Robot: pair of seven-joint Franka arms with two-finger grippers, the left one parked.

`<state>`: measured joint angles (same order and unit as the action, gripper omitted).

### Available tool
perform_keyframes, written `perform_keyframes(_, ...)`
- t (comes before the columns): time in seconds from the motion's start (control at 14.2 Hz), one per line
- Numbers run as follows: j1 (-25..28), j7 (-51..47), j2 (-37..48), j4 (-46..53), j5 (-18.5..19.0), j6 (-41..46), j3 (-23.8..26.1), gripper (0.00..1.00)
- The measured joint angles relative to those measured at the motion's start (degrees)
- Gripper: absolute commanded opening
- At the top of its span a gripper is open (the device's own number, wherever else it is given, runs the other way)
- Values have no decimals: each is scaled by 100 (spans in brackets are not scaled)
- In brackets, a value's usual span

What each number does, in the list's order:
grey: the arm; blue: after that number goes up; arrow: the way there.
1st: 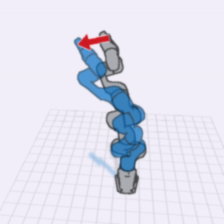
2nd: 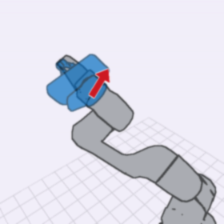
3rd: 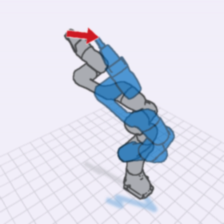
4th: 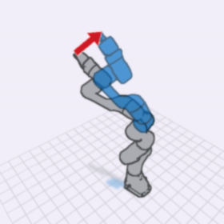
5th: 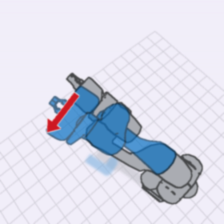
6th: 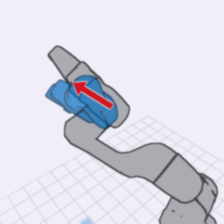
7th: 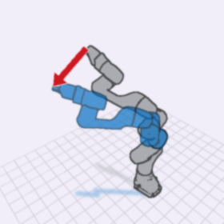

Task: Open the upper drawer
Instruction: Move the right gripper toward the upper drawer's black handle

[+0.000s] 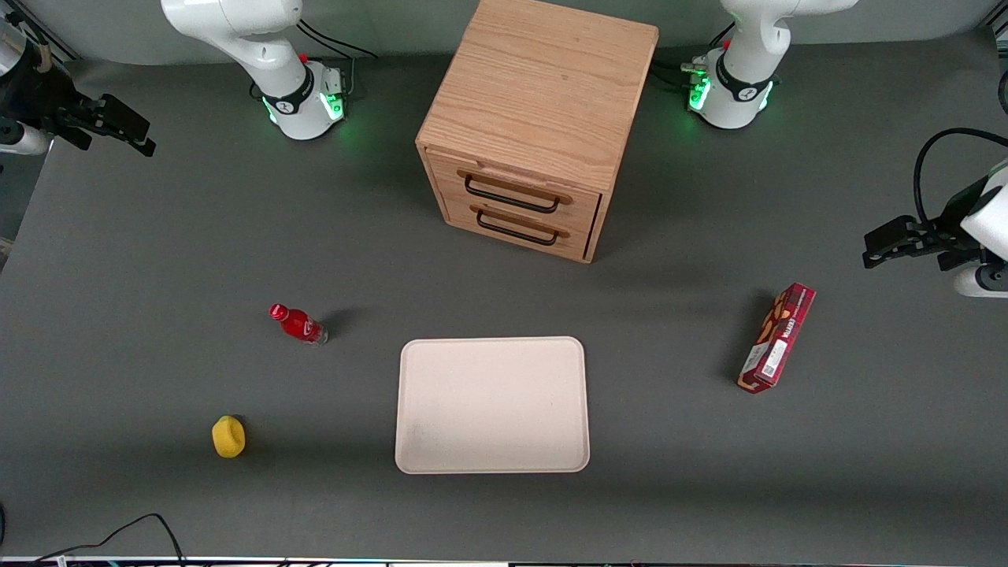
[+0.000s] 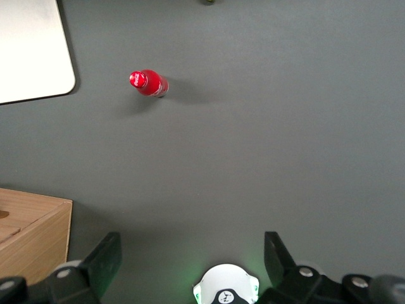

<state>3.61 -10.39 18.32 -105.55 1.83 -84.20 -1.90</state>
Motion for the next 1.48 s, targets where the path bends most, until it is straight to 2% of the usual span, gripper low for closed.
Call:
perform_keyframes(0.49, 8, 123, 0, 15, -2, 11, 17, 100)
perform_keyframes(0.78, 52, 1923, -61, 227, -162, 237, 238, 100)
perform_keyframes(0.85, 55, 2337, -146, 306, -374, 242, 317, 100)
perform_keyframes(0.99, 62, 3070, -475, 496, -1092, 289, 511, 100)
perform_keyframes(1.13, 68, 3661, -928, 699, -1601, 330, 819, 100)
perform_keyframes(1.34, 83, 3994, -1744, 1017, -2193, 312, 1547, 100)
perform_keyframes(1.48, 98, 4042, -2403, 1373, -2329, 166, 2083, 100)
